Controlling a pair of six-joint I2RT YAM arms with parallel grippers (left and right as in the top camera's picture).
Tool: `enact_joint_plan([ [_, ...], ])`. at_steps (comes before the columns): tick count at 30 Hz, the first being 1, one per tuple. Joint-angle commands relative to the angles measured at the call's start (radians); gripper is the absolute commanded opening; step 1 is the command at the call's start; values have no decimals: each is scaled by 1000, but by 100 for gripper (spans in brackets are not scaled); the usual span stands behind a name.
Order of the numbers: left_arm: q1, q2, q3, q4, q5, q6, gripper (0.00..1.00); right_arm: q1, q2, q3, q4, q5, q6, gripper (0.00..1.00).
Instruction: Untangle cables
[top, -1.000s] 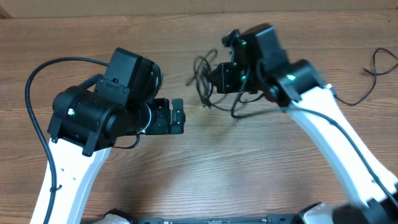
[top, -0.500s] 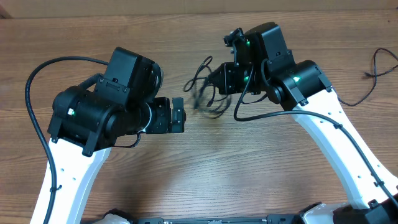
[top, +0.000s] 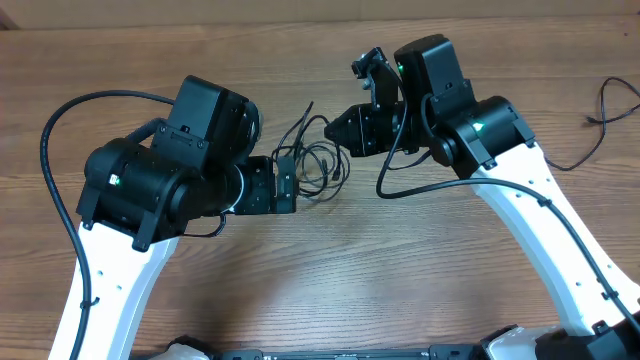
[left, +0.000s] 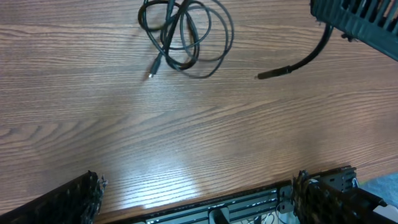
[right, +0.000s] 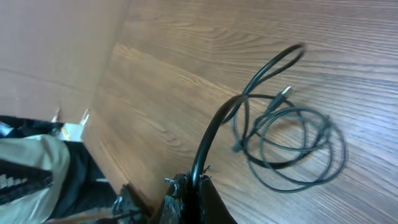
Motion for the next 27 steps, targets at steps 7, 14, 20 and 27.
enact_joint_plan([
  [7, -6, -1, -5, -2, -10, -14, 100, -12, -135, 143, -24, 42, -21, 4],
  [14, -6, -1, -5, 6, -10, -14, 100, -12, -101, 132, -142, 269, -16, 4],
  [20, -6, -1, -5, 5, -10, -14, 100, -21, -111, 149, -55, -20, -18, 4],
  [27, -6, -1, -5, -3, -10, -14, 100, -53, -155, 213, 110, -193, -9, 4],
])
